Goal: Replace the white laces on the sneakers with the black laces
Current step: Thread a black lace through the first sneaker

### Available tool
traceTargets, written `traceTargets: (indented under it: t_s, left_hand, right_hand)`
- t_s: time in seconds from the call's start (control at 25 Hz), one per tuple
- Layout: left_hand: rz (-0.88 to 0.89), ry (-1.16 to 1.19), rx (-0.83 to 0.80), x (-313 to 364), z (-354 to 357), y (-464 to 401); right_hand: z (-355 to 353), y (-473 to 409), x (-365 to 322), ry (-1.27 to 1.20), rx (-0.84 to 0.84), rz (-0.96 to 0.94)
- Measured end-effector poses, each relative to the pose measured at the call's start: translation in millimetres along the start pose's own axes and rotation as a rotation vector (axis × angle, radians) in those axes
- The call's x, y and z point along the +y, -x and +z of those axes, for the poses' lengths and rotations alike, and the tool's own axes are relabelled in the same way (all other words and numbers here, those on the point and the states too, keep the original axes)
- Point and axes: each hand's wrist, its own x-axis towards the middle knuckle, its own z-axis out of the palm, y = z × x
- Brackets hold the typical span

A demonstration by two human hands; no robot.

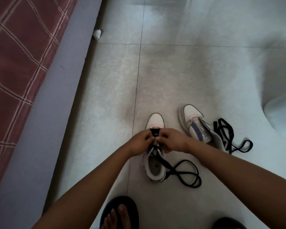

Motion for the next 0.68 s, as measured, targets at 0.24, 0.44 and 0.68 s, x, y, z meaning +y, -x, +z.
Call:
traceTargets:
  t_s: [0.24, 0.44, 0.68]
  left_hand:
    - [-0.078, 0.372, 0.12, -10, 13, 7]
    - [0.024, 0.049, 0.383, -2, 5, 16]
    - [0.003, -0.175, 0.3, 3, 30, 36]
  right_hand:
    - [8, 5, 19, -0.274, 0.152, -0.034]
    - [6, 12, 13, 0.238, 0.323, -0.112]
    - [19, 23, 9, 0.332, 0.289, -0.062]
